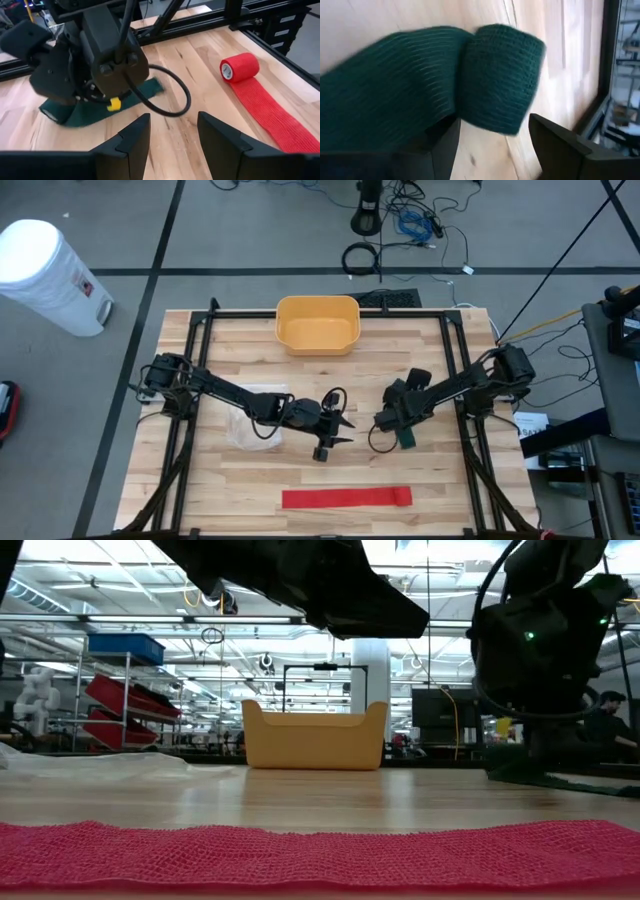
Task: Roll bandage
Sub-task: Roll the green bandage
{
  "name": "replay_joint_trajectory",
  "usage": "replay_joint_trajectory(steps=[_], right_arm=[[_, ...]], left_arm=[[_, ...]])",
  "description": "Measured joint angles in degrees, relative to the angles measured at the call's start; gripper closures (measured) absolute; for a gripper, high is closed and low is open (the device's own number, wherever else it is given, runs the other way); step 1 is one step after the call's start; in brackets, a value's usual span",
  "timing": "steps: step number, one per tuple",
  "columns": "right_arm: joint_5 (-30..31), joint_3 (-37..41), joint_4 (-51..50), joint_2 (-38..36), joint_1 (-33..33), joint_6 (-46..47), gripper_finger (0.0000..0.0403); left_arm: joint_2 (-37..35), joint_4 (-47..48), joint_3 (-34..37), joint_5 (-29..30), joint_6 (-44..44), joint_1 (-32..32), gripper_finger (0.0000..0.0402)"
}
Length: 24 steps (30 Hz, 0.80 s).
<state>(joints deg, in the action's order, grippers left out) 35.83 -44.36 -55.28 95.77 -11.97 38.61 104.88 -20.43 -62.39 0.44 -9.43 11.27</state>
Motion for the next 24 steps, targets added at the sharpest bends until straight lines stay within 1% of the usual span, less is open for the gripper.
replay_joint_trajectory(steps=[5, 12, 17, 21, 24], right_arm=[[0.36, 0.00, 4.88, -0.41, 0.25, -1.27, 0.0179], [0.22, -0.02, 7.58, -1.37, 0.24, -0.49, 0.0179], [0.33, -0.02, 6.88, -1.49, 0.11, -3.39, 0.0179], [0.59, -0.02, 4.63, -1.49, -1.41, -6.92, 0.0179], [2.20, -0.02, 4.34, -1.49, -3.03, -8.44, 0.0179]], left_arm=[[0.00, 0.21, 0.01, -0.23, 0.04, 0.11, 0.0230], [0.00, 0.55, 0.02, -0.25, 0.03, 0.97, 0.0230], [0.00, 0.55, 0.02, -0.30, 0.02, 1.70, 0.0230], [0.00, 1.34, 0.02, -0.28, 0.00, 2.35, 0.0230], [0.00, 2.37, 0.04, -0.30, 0.00, 2.56, 0.0230]])
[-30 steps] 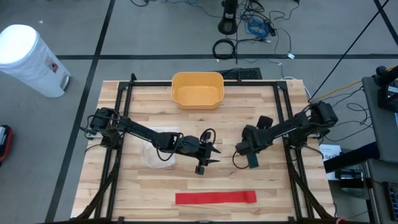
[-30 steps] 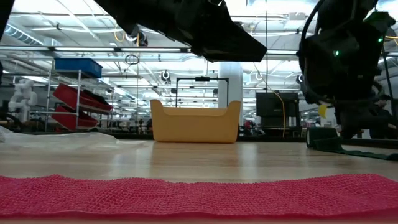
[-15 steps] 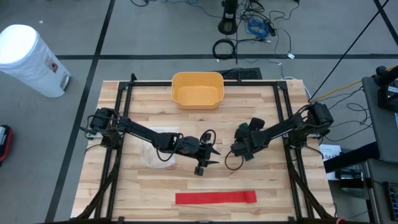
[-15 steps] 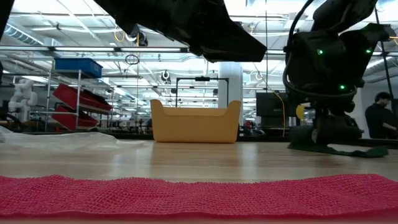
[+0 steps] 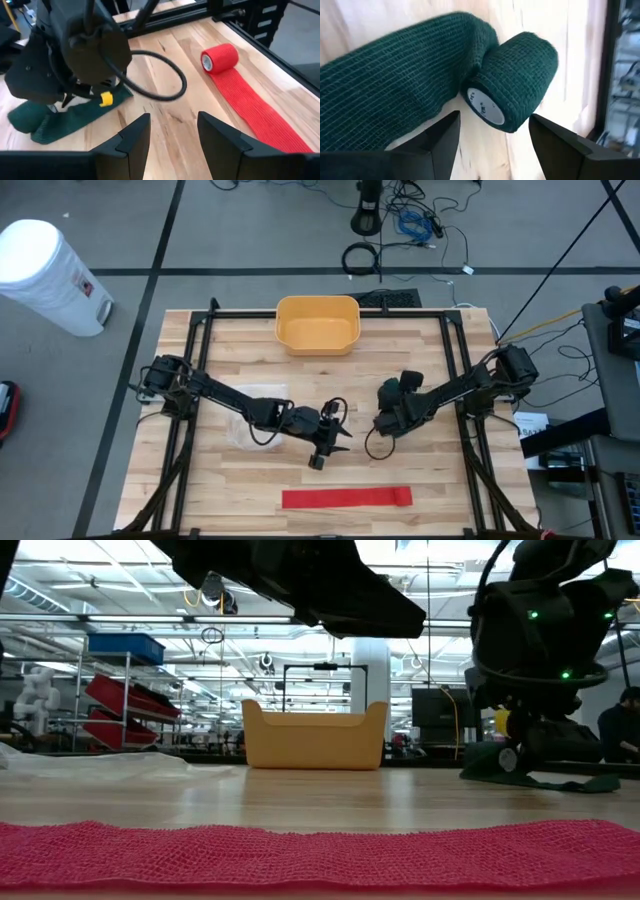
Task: Roll bandage
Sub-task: Roll the green bandage
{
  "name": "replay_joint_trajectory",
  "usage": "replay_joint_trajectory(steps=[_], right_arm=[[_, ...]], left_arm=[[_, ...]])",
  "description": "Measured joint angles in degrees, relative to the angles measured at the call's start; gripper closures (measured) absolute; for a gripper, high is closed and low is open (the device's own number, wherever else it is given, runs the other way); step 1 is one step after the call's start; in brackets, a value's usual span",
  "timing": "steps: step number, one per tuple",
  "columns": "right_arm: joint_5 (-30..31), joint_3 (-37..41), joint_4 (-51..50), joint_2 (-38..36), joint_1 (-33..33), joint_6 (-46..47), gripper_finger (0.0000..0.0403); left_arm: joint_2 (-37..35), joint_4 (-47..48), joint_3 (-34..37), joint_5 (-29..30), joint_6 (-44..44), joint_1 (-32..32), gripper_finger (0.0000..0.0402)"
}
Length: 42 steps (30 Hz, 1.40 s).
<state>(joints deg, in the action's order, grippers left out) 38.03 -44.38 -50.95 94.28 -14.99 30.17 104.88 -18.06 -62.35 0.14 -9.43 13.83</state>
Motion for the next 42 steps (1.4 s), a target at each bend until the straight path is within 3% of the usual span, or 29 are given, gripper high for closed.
replay_joint_trajectory(steps=[8, 14, 21, 30, 42], right_arm=[[7.76, 0.00, 0.25, -0.02, -4.43, -1.50, 0.0151], [9.87, 0.00, 0.70, -0.02, -7.48, 0.34, 0.0136], [10.09, 0.00, -0.39, -0.02, -12.54, 4.61, 0.0136], [14.63, 0.02, -12.47, -0.02, -16.65, 15.66, 0.0136], [17.91, 4.14, -11.78, -0.04, -16.97, 20.02, 0.0136]], left_arm=[[0.00, 5.53, 0.00, 0.02, 2.67, 1.31, 0.0230], [0.00, 11.70, 0.00, -0.11, 3.05, 4.98, 0.0230], [0.00, 11.92, 0.00, 0.18, 2.89, 8.68, 0.0230], [0.00, 12.78, 0.00, 0.63, 2.91, 9.35, 0.0230], [0.00, 12.81, 0.00, 0.79, 2.61, 9.35, 0.0230]])
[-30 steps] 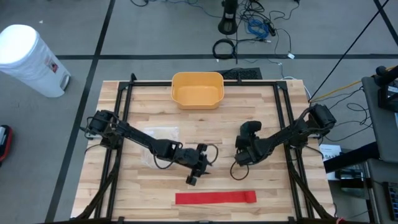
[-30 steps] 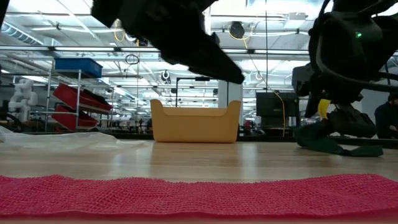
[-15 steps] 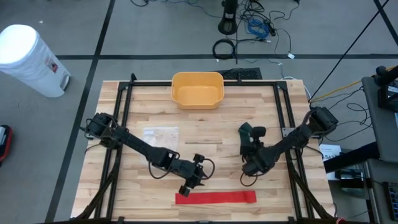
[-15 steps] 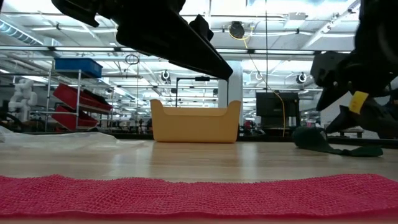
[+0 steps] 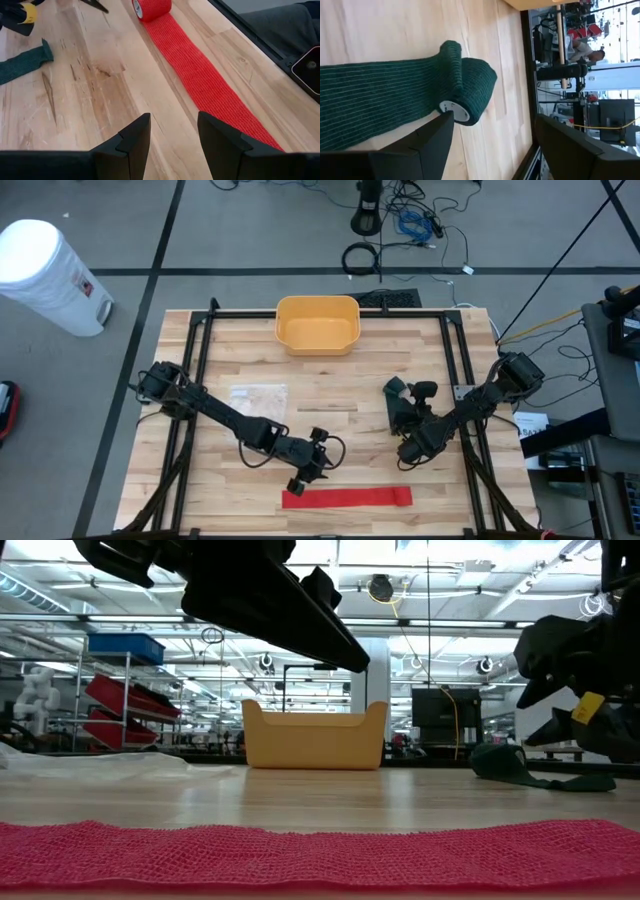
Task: Roll bandage
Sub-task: Roll the green bandage
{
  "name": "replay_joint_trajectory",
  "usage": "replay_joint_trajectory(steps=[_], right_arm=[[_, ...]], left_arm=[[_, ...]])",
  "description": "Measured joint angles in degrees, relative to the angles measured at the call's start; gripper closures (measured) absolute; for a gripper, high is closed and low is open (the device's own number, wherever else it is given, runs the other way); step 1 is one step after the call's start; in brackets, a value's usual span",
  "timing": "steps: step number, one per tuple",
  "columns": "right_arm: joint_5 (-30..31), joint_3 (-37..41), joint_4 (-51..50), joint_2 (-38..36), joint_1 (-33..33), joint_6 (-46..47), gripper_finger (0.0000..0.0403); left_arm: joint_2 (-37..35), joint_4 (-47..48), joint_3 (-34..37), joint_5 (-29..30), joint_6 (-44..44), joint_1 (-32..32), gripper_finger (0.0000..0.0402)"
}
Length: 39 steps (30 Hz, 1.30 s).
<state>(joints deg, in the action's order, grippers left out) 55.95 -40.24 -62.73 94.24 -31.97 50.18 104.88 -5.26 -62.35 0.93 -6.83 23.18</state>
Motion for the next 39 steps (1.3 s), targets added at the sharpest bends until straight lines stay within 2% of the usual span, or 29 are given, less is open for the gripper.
replay_joint_trajectory(steps=[9, 18, 27, 39], right_arm=[[0.49, 2.07, 6.66, 0.19, 1.78, -4.07, 0.0136], [1.20, 3.23, 6.88, 1.25, 6.54, -7.79, 0.0136], [1.51, 3.27, 7.43, 1.25, 7.21, -8.19, 0.0137], [2.58, 3.31, 11.54, 1.27, 7.89, -10.99, 0.0160]], left_arm=[[0.00, -0.40, 0.00, 0.00, -1.10, 0.00, 0.0230], [0.00, -0.26, 0.00, 0.00, -1.10, 0.00, 0.0230], [0.00, -0.22, 0.00, -0.02, -1.39, 0.11, 0.0230], [0.00, -0.26, 0.00, -0.02, -1.49, 0.11, 0.0230]])
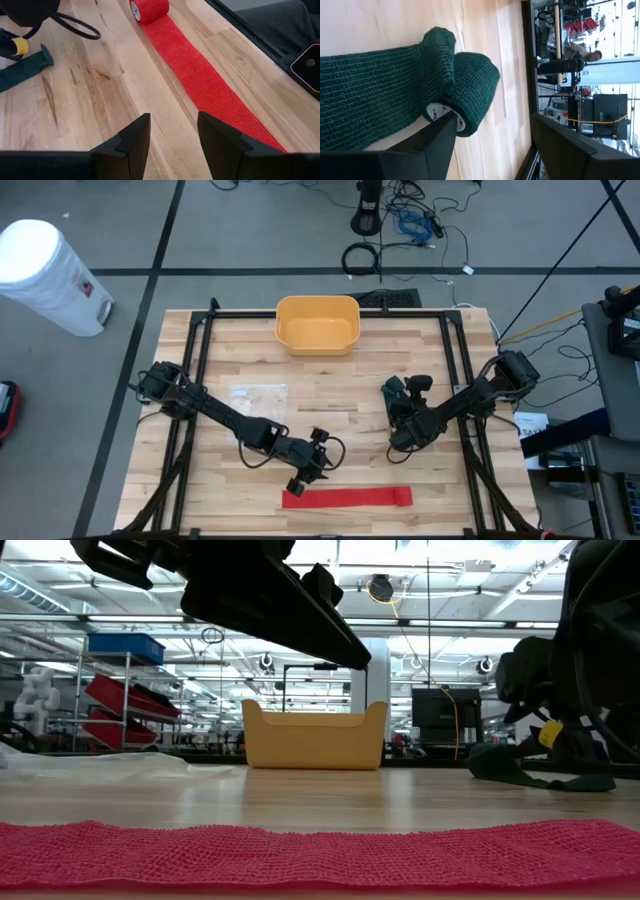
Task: Roll bandage
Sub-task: Roll the green bandage
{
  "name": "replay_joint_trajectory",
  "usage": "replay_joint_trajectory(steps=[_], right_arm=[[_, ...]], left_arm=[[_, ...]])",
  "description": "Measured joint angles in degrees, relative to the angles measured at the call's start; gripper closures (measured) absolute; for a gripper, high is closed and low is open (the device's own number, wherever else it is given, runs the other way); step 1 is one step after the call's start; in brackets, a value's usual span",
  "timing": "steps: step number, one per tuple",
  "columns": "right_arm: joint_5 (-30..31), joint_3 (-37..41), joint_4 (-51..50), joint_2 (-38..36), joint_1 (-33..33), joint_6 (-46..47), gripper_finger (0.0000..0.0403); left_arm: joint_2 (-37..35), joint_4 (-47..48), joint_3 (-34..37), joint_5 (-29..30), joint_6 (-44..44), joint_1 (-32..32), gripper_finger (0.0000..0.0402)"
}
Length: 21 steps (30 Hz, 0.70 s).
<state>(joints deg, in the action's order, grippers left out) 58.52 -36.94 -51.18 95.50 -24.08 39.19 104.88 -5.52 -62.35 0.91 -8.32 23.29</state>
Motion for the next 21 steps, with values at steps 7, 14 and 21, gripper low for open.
replay_joint_trajectory(steps=[7, 14, 21], right_arm=[[1.74, 0.01, 6.71, 0.00, 1.14, -7.88, 0.0160], [1.75, 0.01, 7.51, 0.00, 3.97, -10.92, 0.0161], [1.75, 0.01, 9.16, 0.02, 6.05, -13.99, 0.0161]], left_arm=[[0.00, -0.02, 0.00, 0.00, -0.02, 0.00, 0.0230], [0.00, -0.02, 0.00, -0.02, -0.04, 0.00, 0.0230], [0.00, -0.02, 0.00, -0.01, -0.04, 0.00, 0.0230]])
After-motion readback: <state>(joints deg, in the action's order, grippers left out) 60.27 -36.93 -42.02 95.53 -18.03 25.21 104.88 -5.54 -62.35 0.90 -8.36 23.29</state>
